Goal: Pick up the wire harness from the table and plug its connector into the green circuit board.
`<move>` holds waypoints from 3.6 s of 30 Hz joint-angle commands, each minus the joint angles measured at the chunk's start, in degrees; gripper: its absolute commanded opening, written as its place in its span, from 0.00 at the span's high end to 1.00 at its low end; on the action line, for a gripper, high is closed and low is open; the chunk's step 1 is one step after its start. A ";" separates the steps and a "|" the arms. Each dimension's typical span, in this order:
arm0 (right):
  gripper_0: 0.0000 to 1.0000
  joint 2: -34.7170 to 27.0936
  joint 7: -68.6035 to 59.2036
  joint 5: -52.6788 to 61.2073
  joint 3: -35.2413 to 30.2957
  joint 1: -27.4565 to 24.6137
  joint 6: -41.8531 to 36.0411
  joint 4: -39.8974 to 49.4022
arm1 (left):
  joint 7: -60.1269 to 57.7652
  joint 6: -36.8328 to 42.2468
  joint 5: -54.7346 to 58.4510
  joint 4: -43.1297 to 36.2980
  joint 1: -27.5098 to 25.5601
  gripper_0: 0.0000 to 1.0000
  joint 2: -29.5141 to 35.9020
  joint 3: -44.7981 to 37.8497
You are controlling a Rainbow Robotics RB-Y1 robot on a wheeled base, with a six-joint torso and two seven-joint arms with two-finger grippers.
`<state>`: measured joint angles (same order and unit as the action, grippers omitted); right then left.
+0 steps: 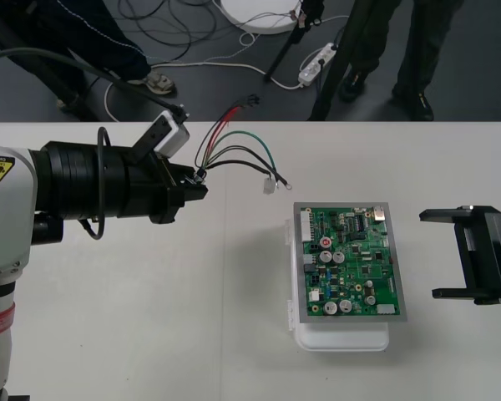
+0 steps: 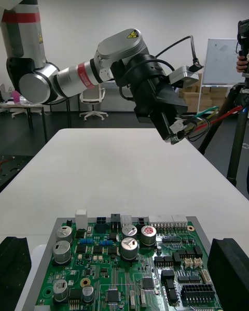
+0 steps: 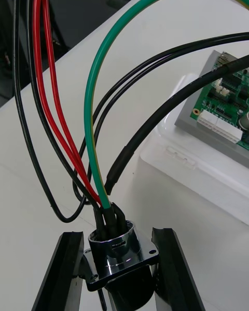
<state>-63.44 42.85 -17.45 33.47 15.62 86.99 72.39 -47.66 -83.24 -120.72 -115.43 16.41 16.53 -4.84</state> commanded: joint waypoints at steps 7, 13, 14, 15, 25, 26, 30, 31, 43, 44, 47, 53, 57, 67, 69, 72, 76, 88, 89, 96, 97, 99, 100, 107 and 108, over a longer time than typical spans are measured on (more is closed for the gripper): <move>0.00 0.33 -3.38 -0.22 0.72 1.51 0.55 1.00 | 10.57 2.12 5.40 -2.43 -2.35 1.00 -5.28 -1.22; 0.00 0.33 -3.82 -0.22 0.72 1.51 0.55 1.00 | 13.12 2.12 7.86 -2.43 -2.97 1.00 -7.39 -1.49; 0.00 0.33 -4.09 -0.22 0.72 1.51 0.55 1.00 | 14.35 2.12 7.86 -2.43 -3.05 1.00 -8.01 -1.57; 0.00 0.33 -4.26 -0.22 0.72 1.60 0.55 1.00 | 15.41 2.12 7.86 -2.43 -3.23 1.00 -8.53 -1.75; 0.00 0.33 -5.84 -0.22 0.55 1.51 0.55 1.44 | 24.72 2.12 6.37 -2.43 -3.76 1.00 -11.96 -2.01; 0.00 0.33 -5.93 -0.22 0.55 1.51 0.55 1.44 | 25.16 2.12 6.11 -2.43 -3.76 1.00 -12.14 -2.01; 0.00 0.33 -6.37 -0.22 0.46 1.51 0.55 1.61 | 28.68 2.12 4.96 -2.34 -3.76 1.00 -13.28 -2.10; 0.00 0.33 -6.46 -0.22 0.46 1.51 0.55 1.70 | 28.85 2.12 4.96 -2.43 -3.76 1.00 -13.37 -2.01; 0.00 0.33 -6.46 -0.22 0.28 1.51 1.08 1.97 | 34.92 2.12 5.84 -2.43 -3.58 1.00 -14.16 -3.07; 0.00 0.33 -6.46 -0.22 0.28 1.51 1.16 2.05 | 35.01 2.12 5.84 -2.43 -3.67 1.00 -14.16 -3.07; 0.00 0.24 -6.72 0.04 0.28 1.51 1.51 2.40 | 35.45 2.12 6.37 -2.43 -3.67 1.00 -14.16 -3.07; 0.00 -0.46 -8.48 1.27 0.28 1.51 1.34 4.51 | 35.27 2.12 7.34 -2.43 -3.67 1.00 -14.16 -3.24; 0.00 -0.90 -13.14 1.62 0.28 1.51 0.81 5.66 | 35.09 2.20 7.60 -2.43 -3.67 1.00 -14.16 -3.42; 0.00 -2.83 -21.23 2.50 -4.11 -0.77 -4.11 12.51 | 33.95 2.73 6.90 -2.43 -3.67 1.00 -14.16 -3.77; 0.00 -3.10 -22.54 2.50 -5.87 -2.00 -5.87 14.89 | 33.69 3.08 6.63 -2.43 -3.67 1.00 -14.16 -3.86; 0.00 -3.63 -25.00 2.42 -9.74 -5.34 -9.65 19.72 | 33.34 3.52 5.76 -2.34 -3.67 1.00 -14.16 -3.86; 0.00 -3.80 -28.17 1.98 -14.83 -10.53 -15.18 26.05 | 32.99 4.23 4.44 -2.34 -3.67 1.00 -14.16 -3.68; 0.00 -3.63 -36.69 0.66 -23.53 -19.32 -26.43 38.53 | 31.40 6.51 1.19 -2.34 -3.58 1.00 -14.16 -2.54; 0.00 -3.63 -37.05 0.66 -23.53 -19.49 -27.05 39.05 | 31.40 6.60 1.10 -2.34 -3.67 1.00 -14.16 -2.45; 0.00 -3.36 -38.28 0.75 -24.50 -22.48 -38.56 47.32 | 30.44 7.21 1.10 -2.34 -3.58 1.00 -14.16 -2.37; 0.00 -3.19 -38.45 0.66 -24.50 -22.66 -40.85 48.55 | 30.26 7.48 1.10 -2.34 -3.67 1.00 -14.16 -2.37; 0.00 -3.01 -38.89 0.66 -24.50 -23.01 -44.10 50.48 | 30.08 7.65 1.10 -2.34 -3.67 1.00 -14.16 -2.28; 0.00 -2.92 -39.15 0.66 -24.50 -23.18 -46.30 51.62 | 29.91 7.74 1.10 -2.34 -3.67 1.00 -14.16 -2.19; 0.00 -3.01 -46.19 -1.10 -24.59 -23.62 -57.11 58.48 | 28.85 9.06 0.31 -2.34 -3.67 1.00 -14.16 -1.22; 0.00 -3.01 -47.59 -2.07 -24.59 -23.62 -58.69 59.27 | 28.68 9.32 0.31 -2.34 -3.67 1.00 -14.16 -1.05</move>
<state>-64.84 0.10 -17.19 10.85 -7.03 31.57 127.66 -13.95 -78.04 -119.92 -115.53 13.45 3.89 -7.20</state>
